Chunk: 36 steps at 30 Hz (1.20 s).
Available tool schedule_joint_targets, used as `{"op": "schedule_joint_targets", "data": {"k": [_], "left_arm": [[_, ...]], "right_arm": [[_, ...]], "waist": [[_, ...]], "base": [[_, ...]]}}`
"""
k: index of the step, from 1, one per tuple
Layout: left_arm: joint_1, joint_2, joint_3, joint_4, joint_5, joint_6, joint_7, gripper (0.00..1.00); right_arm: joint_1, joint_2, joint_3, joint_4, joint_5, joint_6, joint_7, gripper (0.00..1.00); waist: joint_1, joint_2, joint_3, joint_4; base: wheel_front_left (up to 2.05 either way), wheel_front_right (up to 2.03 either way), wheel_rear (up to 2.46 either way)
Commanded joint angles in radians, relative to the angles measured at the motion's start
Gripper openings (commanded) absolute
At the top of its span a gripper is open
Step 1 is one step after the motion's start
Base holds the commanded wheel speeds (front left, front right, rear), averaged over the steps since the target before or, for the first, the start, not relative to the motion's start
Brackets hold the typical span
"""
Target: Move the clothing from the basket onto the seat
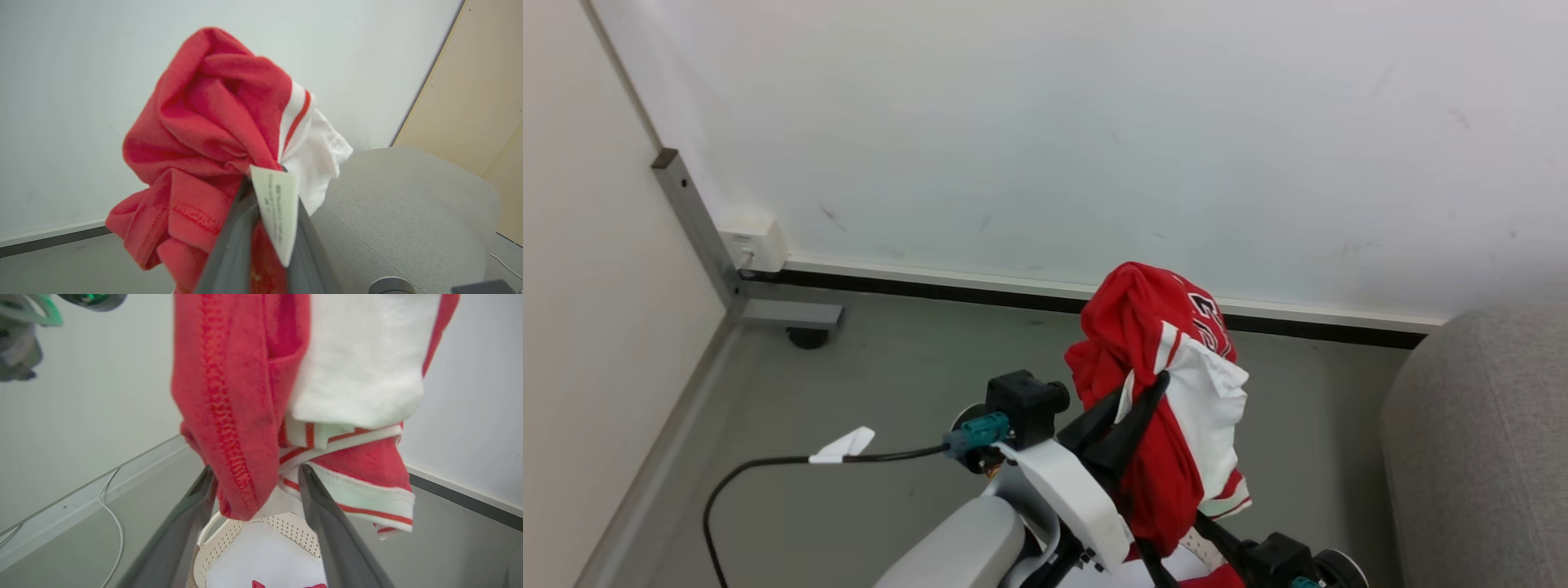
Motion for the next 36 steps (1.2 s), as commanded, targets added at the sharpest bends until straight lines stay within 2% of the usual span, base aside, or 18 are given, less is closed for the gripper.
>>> {"op": "schedule_joint_targets", "data": {"k": [1, 9, 15, 16, 17, 35, 36], "left_arm": [[0.006, 0.001, -0.004, -0.009, -0.005, 0.000, 0.001, 0.00], [0.033, -0.002, -0.073, -0.056, -0.033, -0.002, 0.024, 0.00], [0.039, -0.003, -0.102, -0.074, -0.052, 0.003, 0.032, 0.00], [0.038, -0.003, -0.102, -0.073, -0.053, 0.005, 0.031, 0.00], [0.038, -0.003, -0.102, -0.070, -0.055, 0.005, 0.031, 0.00], [0.041, 0.014, -0.087, -0.044, -0.066, 0.021, 0.010, 0.01], [0.044, 0.014, -0.086, -0.042, -0.068, 0.022, 0.010, 0.48]], "right_arm": [[-0.013, 0.001, -0.010, 0.007, 0.004, -0.002, 0.000, 1.00], [-0.022, 0.006, -0.077, 0.029, 0.008, -0.002, 0.000, 1.00], [-0.016, 0.006, -0.104, -0.039, 0.019, -0.002, 0.000, 1.00], [-0.010, 0.006, -0.107, -0.049, 0.020, -0.002, 0.000, 0.30], [-0.003, 0.006, -0.109, -0.058, 0.020, -0.002, 0.000, 0.00], [0.031, 0.006, -0.123, -0.112, 0.012, -0.002, 0.000, 0.00], [0.034, 0.006, -0.126, -0.116, 0.010, -0.002, 0.000, 0.00]], "waist": [[0.0000, -0.0001, -0.001, 0.019], [0.0000, -0.0001, -0.003, 0.079], [0.0000, -0.0001, -0.005, 0.097], [0.0000, -0.0001, -0.005, 0.098], [0.0000, -0.0001, -0.006, 0.098], [0.0000, -0.0001, -0.006, 0.046], [0.0000, -0.0001, -0.005, 0.042]], "base": [[0.00, 0.00, 0.00], [0.00, 0.00, 0.00], [0.00, 0.00, 0.00], [0.00, 0.00, 0.00], [0.00, 0.00, 0.00], [0.00, 0.00, 0.00], [0.00, 0.00, 0.00]]}}
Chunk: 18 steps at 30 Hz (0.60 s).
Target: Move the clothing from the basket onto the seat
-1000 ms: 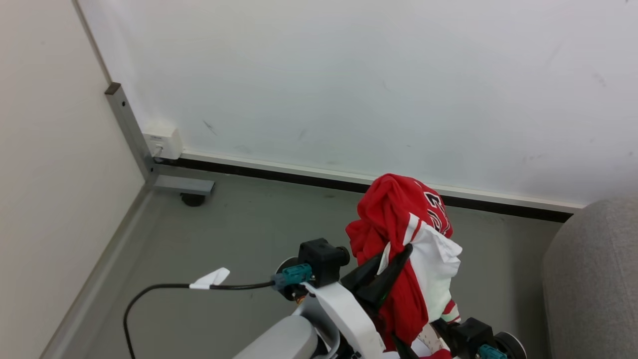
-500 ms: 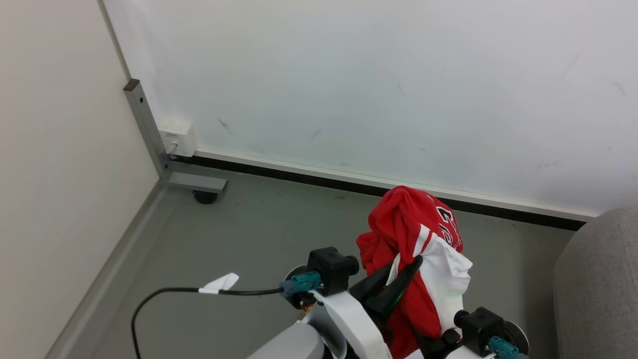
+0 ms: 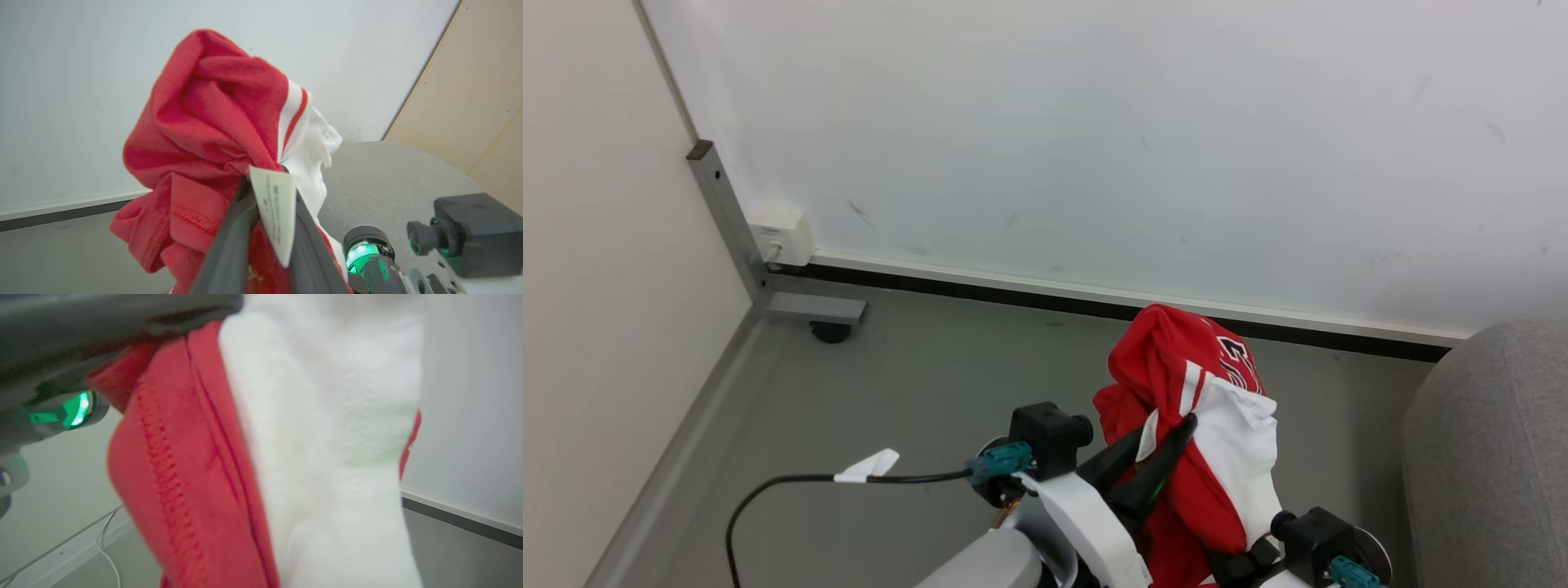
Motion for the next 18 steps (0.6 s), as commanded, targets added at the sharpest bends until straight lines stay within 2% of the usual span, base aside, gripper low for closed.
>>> {"op": "schedule_joint_targets", "data": {"k": [1, 10, 18], "left_arm": [[0.017, 0.009, 0.001, 0.006, -0.007, 0.002, 0.001, 1.00], [0.025, 0.033, 0.008, -0.014, 0.001, 0.008, -0.020, 1.00], [0.042, 0.056, 0.012, -0.043, 0.026, 0.001, -0.044, 1.00]], "right_arm": [[0.014, -0.002, -0.012, -0.013, -0.005, -0.002, 0.000, 0.00], [0.026, -0.025, -0.109, -0.059, -0.048, -0.002, 0.000, 0.00], [0.038, -0.069, -0.204, -0.118, -0.072, -0.002, 0.000, 0.00]], "waist": [[0.0000, 0.0000, 0.001, -0.010], [0.0000, 0.0000, 0.011, -0.076], [0.0000, 0.0000, 0.023, -0.176]], "base": [[0.00, 0.00, 0.00], [0.00, 0.00, 0.00], [0.00, 0.00, 0.00]]}}
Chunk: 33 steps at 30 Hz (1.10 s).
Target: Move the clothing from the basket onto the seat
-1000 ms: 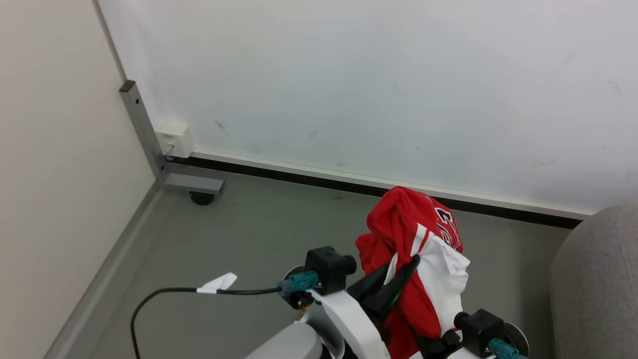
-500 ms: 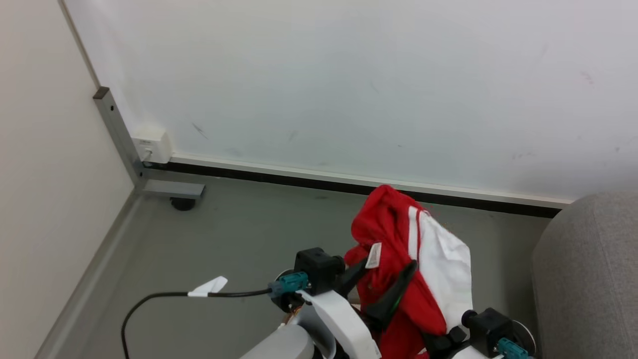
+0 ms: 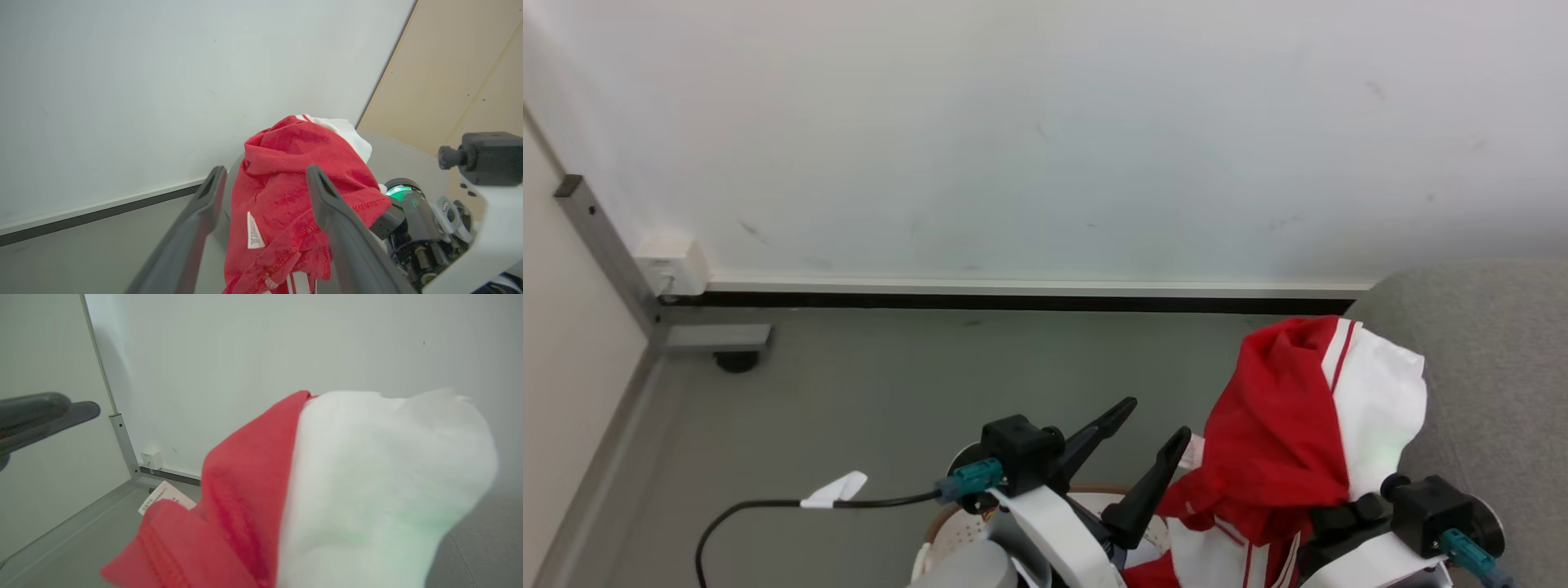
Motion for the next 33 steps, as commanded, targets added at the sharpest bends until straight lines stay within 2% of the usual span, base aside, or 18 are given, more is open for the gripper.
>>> {"op": "schedule_joint_targets", "data": {"k": [1, 10, 20, 26, 33], "left_arm": [[0.016, 0.009, 0.003, -0.006, 0.016, -0.004, -0.006, 1.00], [0.042, 0.021, 0.016, -0.002, 0.069, -0.005, -0.016, 1.00], [0.087, 0.012, 0.077, 0.001, 0.171, -0.007, -0.017, 1.00], [0.100, -0.003, 0.112, 0.009, 0.209, -0.018, -0.017, 1.00], [0.111, -0.014, 0.131, 0.017, 0.238, -0.028, -0.017, 1.00]], "right_arm": [[0.008, -0.016, -0.021, -0.016, -0.007, -0.002, 0.000, 0.00], [0.021, -0.049, -0.111, -0.102, -0.033, -0.002, 0.000, 0.00], [0.011, -0.072, -0.110, -0.141, -0.030, -0.002, 0.000, 0.00], [0.017, -0.078, -0.111, -0.154, -0.019, -0.002, 0.000, 0.00], [0.003, -0.085, -0.109, -0.156, -0.008, -0.002, 0.000, 0.00]], "waist": [[0.0000, 0.0000, 0.008, -0.052], [0.0000, 0.0000, 0.020, -0.238], [0.0000, 0.0000, 0.044, -0.426], [0.0000, 0.0000, 0.049, -0.479], [0.0000, 0.0000, 0.054, -0.495]], "base": [[0.00, 0.00, 0.00], [0.00, 0.00, 0.00], [0.00, 0.00, 0.00], [0.00, 0.00, 0.00], [0.00, 0.00, 0.00]]}}
